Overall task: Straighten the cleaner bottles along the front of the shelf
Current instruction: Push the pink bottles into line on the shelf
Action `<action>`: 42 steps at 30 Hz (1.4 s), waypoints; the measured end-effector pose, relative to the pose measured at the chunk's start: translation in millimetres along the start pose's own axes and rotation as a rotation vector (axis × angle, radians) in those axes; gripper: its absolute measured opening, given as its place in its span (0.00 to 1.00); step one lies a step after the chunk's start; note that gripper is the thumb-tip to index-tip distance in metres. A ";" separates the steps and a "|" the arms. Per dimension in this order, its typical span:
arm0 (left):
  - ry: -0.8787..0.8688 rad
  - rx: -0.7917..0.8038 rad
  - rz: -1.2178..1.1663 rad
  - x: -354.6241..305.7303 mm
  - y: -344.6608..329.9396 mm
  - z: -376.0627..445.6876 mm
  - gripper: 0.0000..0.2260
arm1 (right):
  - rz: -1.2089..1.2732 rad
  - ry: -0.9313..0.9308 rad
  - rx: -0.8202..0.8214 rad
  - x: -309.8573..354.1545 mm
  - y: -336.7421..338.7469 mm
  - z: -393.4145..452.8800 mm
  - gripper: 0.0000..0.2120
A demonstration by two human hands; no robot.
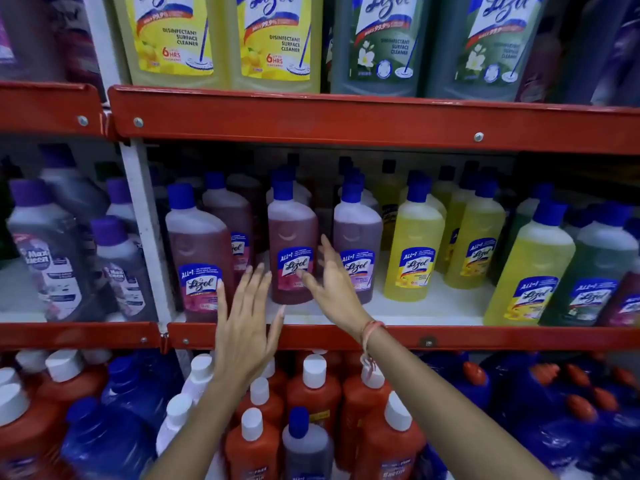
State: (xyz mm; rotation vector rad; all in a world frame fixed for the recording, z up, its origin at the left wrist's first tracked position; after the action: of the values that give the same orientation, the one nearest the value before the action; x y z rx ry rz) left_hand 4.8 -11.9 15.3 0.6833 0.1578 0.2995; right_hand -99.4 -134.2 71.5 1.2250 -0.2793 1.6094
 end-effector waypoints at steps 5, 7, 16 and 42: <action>0.006 0.066 0.059 4.0 -16.3 -17.0 0.30 | 0.065 -0.055 0.014 4.6 -11.7 9.0 0.43; -0.023 0.076 0.107 7.8 -19.3 -18.8 0.30 | 0.119 -0.087 0.020 0.6 -16.9 12.8 0.43; -0.052 0.026 0.216 10.6 -26.1 -21.3 0.33 | 0.333 -0.214 0.084 -14.8 -18.2 18.2 0.36; 0.006 0.068 0.141 7.3 -21.8 -25.4 0.33 | 0.132 -0.012 0.020 -15.0 27.6 -43.6 0.33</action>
State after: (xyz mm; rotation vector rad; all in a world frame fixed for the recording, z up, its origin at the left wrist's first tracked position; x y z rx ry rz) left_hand 10.4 -10.4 -18.4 0.7625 0.1264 0.4333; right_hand -147.8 -124.6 50.2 1.2541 -0.3588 1.7224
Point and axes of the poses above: each hand's wrist, its own z-axis towards the middle knuckle, its own y-axis out of the back of the hand, x = y × z, the point moved 2 cm from there along z, towards the middle knuckle, and after that the axes turned 6 degrees about z, right-handed, at the moved point
